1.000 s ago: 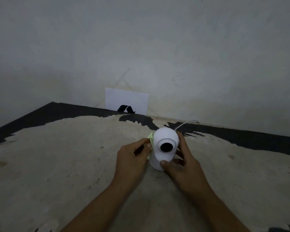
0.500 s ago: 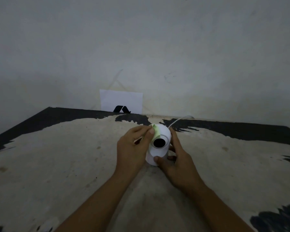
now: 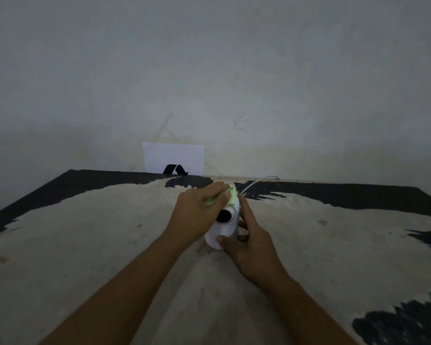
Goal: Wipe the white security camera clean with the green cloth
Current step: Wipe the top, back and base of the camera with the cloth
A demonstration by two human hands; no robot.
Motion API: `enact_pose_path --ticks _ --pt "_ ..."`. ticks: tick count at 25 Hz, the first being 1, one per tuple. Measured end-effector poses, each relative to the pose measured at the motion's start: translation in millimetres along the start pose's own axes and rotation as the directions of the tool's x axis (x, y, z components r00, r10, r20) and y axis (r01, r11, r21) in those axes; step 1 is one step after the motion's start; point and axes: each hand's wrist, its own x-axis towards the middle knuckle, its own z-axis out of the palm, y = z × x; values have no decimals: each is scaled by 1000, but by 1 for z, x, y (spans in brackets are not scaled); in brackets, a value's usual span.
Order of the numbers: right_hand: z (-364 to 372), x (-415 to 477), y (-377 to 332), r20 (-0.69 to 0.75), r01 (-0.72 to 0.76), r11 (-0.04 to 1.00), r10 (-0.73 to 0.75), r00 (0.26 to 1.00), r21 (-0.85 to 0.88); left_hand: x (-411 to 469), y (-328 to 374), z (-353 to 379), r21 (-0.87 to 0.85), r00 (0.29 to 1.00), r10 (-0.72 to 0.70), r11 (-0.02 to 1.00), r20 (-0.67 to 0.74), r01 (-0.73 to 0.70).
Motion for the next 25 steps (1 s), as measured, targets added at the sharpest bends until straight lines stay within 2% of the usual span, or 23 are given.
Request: enact_pose_path --ticks 2,3,6,8,10,14,18,21,25 --pt "0 -1 0 4 -18 1000 18 1000 3 1 -4 -1 -61 995 -93 994 -29 91" --pt "1 0 1 5 -41 999 41 999 2 -1 -4 0 -34 996 -87 996 -32 86" --pt "3 5 -1 56 -87 996 87 995 -2 -6 -1 3 106 997 72 992 -7 -71" --pt "5 5 -2 43 -103 995 102 994 13 -7 -3 5 81 997 65 995 -32 -63" --pt "0 -1 -3 -13 -29 998 30 999 57 -9 -7 8 61 995 18 998 -98 -12" --pt "-7 -6 -7 18 24 998 -25 1000 55 -18 -9 15 96 987 114 990 -110 -104" --pt "0 -2 -2 -13 28 999 -27 1000 35 -24 -11 14 -57 961 -86 996 -262 74" --pt "1 -3 0 -25 42 999 -42 999 2 -30 -14 13 -156 951 -162 980 -265 124" --pt "-1 -4 -4 -19 50 998 -50 999 -24 -50 -22 19 -197 936 -261 956 -235 217"
